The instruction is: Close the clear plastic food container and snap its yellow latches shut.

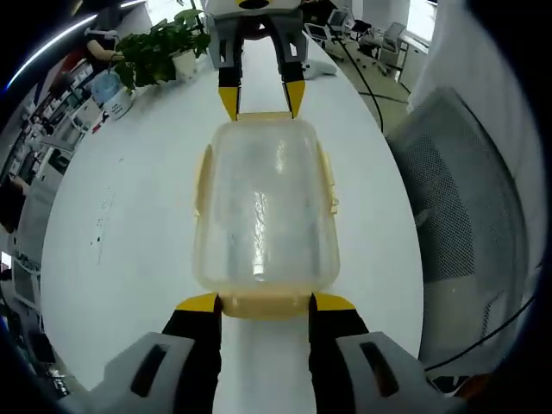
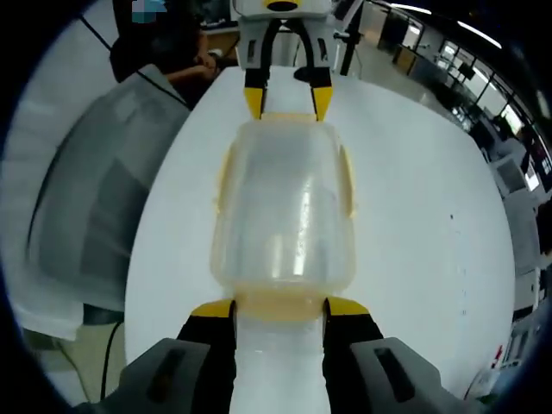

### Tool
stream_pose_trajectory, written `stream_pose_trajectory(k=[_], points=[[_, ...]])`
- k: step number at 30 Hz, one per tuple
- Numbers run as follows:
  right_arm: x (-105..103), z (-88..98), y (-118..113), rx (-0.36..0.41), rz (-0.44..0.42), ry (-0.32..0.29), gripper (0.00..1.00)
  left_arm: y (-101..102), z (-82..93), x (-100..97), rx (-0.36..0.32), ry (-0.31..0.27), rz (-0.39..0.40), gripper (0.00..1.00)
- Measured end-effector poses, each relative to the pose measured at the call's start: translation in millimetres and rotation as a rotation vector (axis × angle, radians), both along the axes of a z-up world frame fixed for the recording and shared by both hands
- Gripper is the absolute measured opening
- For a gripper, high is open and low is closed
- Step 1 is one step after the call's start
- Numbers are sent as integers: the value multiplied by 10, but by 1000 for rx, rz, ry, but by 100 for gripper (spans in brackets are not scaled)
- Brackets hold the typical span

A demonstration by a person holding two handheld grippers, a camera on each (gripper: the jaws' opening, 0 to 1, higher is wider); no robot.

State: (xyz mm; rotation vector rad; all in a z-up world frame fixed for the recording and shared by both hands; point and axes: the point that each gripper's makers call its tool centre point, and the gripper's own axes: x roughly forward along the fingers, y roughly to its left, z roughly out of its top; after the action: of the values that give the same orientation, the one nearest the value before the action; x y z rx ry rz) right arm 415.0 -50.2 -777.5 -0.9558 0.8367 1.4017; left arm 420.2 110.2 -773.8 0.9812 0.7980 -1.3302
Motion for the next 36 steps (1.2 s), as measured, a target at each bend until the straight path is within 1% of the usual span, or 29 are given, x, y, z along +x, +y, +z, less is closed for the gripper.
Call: stream_pose_trajectory(k=[13, 25, 36], points=[[10, -1, -252, 1, 6, 22, 37, -246, -47, -6, -15, 16, 16, 39], [37, -14, -399, -3, 9, 33, 37, -393, -63, 17, -23, 21, 21, 39], [28, -64, -530, -8, 6, 47, 37, -522, -120, 18, -29, 32, 15, 39]])
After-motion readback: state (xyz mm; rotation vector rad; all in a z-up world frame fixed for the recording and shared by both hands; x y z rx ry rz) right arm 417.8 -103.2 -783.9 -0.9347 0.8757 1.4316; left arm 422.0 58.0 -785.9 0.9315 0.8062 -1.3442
